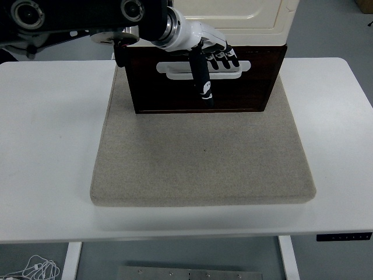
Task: Open the drawer under the combination cabinet
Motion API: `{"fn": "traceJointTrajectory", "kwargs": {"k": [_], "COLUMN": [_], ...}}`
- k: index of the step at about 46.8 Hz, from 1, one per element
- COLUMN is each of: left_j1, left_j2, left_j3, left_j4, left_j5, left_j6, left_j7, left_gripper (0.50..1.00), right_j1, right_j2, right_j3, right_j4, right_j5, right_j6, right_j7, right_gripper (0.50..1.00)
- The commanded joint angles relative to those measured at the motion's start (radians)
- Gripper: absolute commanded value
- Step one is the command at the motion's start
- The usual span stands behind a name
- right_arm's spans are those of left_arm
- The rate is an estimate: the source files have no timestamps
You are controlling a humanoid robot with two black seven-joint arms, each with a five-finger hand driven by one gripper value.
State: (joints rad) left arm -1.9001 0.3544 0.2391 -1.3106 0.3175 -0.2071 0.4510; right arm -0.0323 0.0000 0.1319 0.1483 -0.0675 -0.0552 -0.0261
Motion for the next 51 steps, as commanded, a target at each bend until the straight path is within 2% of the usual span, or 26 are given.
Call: {"fn": "traceJointTrajectory", "kwargs": {"k": [1,51], "left_j1": [0.012,0.088], "left_j2": [0.0,-0.006], "left_j3": [0.0,0.002], "left_j4": [0.013,0.091], "left_j5": [0.002,0.037], "left_j6": [0.003,-0.005], "left_j7": [0.0,-0.002], "left_gripper": [1.0,1.0], "right_j1": [0.0,0.0], "right_j2": [0.0,0.0], "right_j3": [0.0,0.0], "right_j4": [0.0,-0.001], "right_j5": [0.0,0.0], "right_j6": [0.0,0.0], "right_j7": [0.0,0.0], "right_gripper": [0.926,0.926]}}
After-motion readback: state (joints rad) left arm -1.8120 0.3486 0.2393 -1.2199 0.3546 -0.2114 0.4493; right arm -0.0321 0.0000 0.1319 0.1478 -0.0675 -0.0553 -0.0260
